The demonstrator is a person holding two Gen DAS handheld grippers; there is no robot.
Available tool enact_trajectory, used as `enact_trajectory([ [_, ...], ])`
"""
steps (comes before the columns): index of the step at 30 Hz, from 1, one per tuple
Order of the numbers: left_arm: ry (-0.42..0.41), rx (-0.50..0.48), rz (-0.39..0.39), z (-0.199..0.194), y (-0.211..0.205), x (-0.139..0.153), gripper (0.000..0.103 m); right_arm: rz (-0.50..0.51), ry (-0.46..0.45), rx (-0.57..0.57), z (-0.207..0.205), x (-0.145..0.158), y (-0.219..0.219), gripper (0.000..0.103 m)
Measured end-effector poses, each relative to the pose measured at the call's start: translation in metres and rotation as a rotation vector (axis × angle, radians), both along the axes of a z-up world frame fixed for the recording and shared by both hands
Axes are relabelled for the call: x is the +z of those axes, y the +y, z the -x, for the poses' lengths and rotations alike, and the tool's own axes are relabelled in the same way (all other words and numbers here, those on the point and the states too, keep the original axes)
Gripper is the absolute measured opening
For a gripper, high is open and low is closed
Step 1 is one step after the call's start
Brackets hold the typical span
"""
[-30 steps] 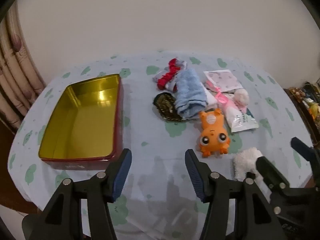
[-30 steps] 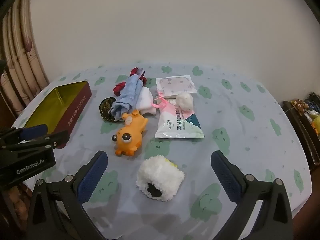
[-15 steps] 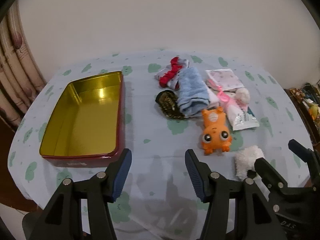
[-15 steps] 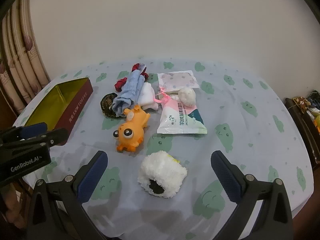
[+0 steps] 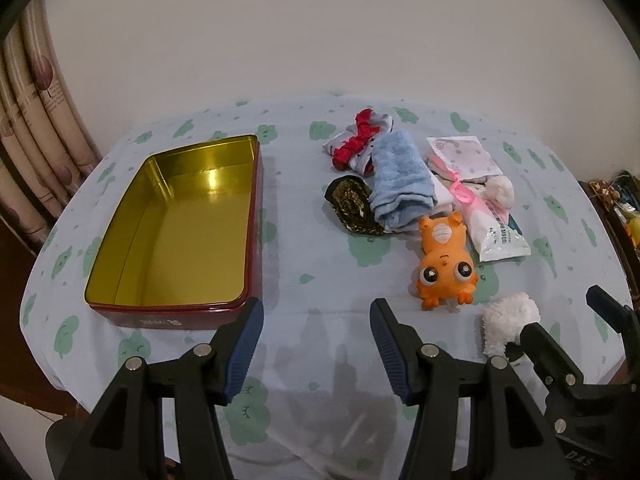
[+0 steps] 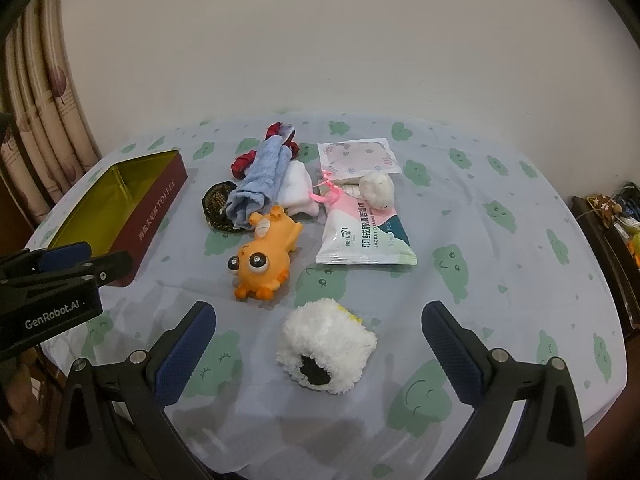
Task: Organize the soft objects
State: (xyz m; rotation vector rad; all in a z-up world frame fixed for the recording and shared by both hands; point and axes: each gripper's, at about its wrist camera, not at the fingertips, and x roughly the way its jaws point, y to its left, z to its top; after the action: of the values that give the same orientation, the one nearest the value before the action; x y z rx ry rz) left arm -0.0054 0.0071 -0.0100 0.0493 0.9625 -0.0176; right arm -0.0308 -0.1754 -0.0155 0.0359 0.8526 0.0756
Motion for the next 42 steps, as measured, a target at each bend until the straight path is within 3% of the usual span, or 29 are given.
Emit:
enact_trajectory([
  [28, 0.004, 0.005, -0.023, -0.0007, -0.0021, -0.0038, 0.057, 0.018, -0.014, 0.016, 0.0048, 0.0035, -0.0016, 0.102],
  [42, 0.019, 0.015, -0.015, -0.0007, 0.0034, -0.005, 0.057, 0.021, 0.035, 0.032, 0.001, -0.002, -0.003, 0.102],
])
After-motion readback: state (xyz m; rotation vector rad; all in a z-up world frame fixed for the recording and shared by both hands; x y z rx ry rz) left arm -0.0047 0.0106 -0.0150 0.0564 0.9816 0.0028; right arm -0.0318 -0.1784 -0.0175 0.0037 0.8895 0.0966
